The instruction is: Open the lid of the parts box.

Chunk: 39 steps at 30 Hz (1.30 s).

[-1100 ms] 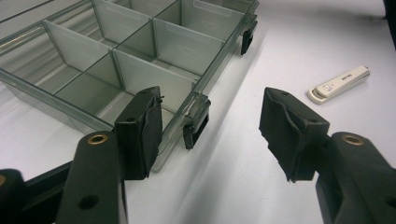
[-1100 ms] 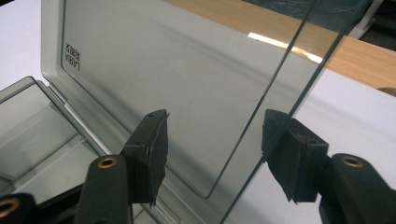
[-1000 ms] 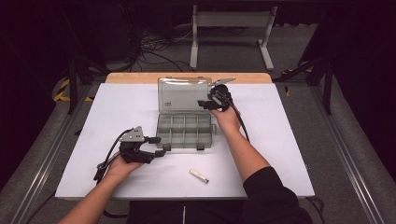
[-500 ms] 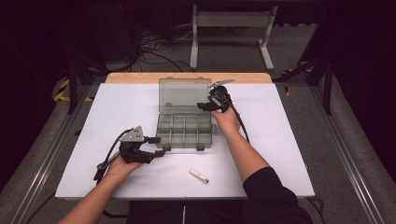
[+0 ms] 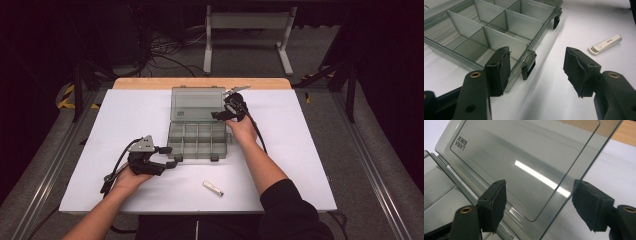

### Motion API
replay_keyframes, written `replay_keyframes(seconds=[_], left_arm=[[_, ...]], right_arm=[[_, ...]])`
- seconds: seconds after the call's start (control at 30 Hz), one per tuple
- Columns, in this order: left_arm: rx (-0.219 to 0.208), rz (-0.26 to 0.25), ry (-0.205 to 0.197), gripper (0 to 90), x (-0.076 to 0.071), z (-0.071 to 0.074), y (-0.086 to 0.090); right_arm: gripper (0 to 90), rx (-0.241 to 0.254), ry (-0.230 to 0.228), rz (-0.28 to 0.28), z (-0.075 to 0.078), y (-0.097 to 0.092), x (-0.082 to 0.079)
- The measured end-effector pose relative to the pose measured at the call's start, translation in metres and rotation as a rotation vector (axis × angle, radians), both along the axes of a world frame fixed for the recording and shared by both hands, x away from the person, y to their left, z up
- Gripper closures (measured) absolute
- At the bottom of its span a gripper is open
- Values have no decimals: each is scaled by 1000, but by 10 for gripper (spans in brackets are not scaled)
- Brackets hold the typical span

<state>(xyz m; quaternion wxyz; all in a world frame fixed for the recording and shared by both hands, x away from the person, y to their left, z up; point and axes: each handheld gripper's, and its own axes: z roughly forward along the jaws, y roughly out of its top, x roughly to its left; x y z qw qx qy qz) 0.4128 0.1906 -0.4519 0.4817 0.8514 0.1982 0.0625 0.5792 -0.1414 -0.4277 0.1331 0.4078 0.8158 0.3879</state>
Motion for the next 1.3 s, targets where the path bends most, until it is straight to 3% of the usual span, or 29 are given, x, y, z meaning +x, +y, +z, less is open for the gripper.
replay_keyframes(seconds=[0.57,0.73,0.83,0.97,1.07,1.3], left_arm=[[2,-2,0,383,0,0,0],[-9,-7,11,366,0,1,1],[-13,-5,16,365,0,1,2],[-10,-4,10,325,-1,3,1],[-8,-1,-2,298,-4,5,1],[-50,0,-21,232,-10,11,5]], right_arm=[[246,8,53,-16,-5,-2,1],[228,-17,45,-22,0,-6,-2],[211,-5,52,-21,5,-9,-7],[201,-5,32,-6,14,-11,-17],[199,-7,-6,32,28,-12,-31],[207,0,-116,105,56,-16,-65]])
